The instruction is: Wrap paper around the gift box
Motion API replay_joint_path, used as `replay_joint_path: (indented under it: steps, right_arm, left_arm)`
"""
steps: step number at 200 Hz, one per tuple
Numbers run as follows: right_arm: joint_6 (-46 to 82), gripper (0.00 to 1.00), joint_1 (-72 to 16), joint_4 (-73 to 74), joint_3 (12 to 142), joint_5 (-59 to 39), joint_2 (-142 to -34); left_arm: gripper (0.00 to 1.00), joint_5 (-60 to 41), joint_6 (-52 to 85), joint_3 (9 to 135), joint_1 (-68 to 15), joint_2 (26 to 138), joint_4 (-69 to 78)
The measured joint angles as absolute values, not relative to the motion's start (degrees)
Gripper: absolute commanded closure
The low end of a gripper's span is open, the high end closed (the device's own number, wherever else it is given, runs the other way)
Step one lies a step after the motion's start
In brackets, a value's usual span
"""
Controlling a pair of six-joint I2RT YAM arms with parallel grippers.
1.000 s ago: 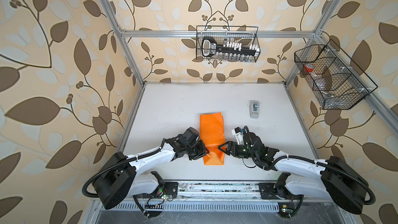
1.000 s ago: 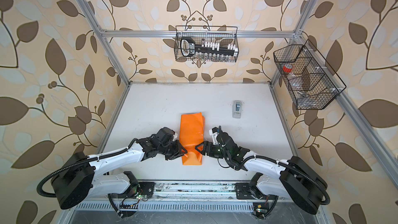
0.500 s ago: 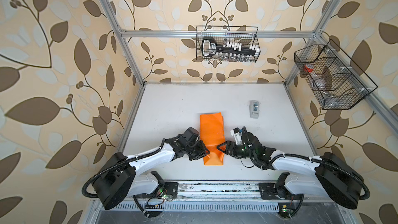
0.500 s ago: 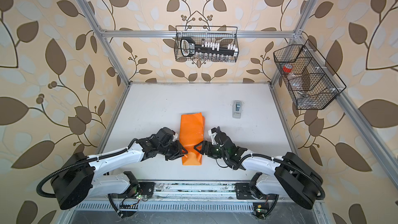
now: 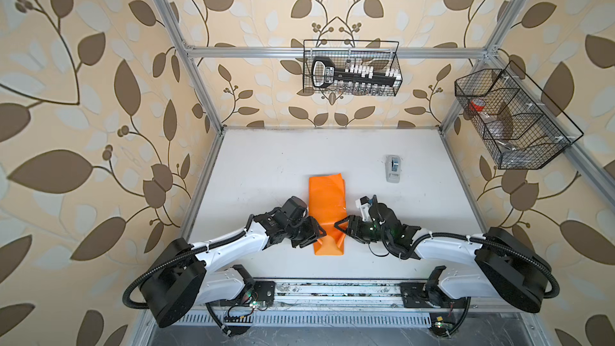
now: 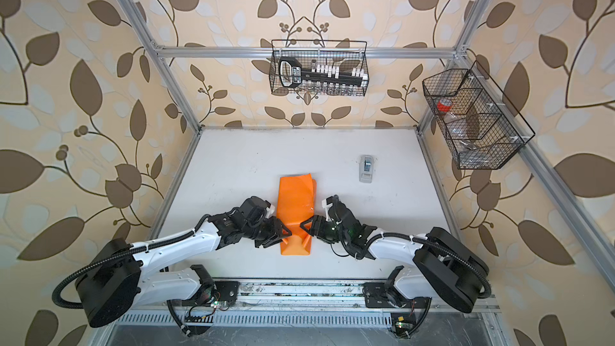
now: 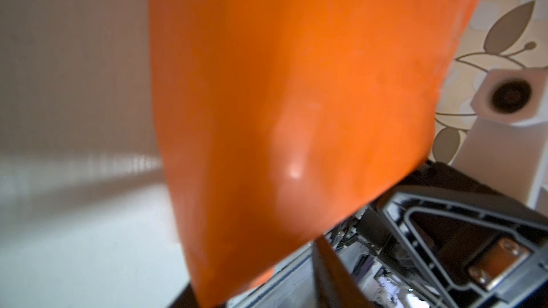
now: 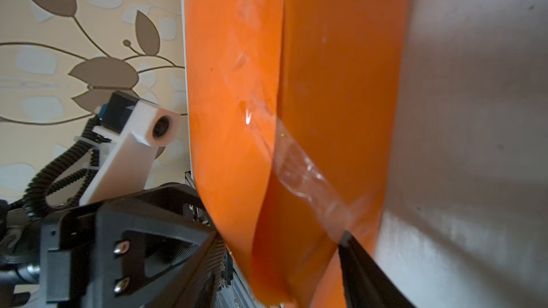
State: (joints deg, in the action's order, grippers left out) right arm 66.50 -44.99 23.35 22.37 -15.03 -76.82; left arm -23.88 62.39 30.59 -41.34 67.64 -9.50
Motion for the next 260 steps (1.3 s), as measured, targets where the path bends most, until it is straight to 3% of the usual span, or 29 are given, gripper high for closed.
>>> replay_joint_path:
  steps: [56,152,190,260]
  right_arm:
    - [66.87,0.46,-44.69,23.59,22.37,-14.76,-77.06]
    - [67.53,0.55,-43.35,25.15,22.37,-14.94,-78.26]
    - [68.86,0.33,-43.16,26.81,22.37,-15.75,-79.00]
    - [73.23,0.20,-43.90,31.44,22.35,-16.12,-77.21]
  left_arm:
    - [0.24,-23.51,61.52,31.40,-41.34,66.17,-11.35]
    - [0.26,-21.52,61.54,37.82,-41.30,71.77,-11.94]
    - [0.35,-20.84,62.02,37.82,-41.28,73.49,-11.73]
    - [0.45,-20.53,63.11,37.82,-41.17,73.65,-10.66]
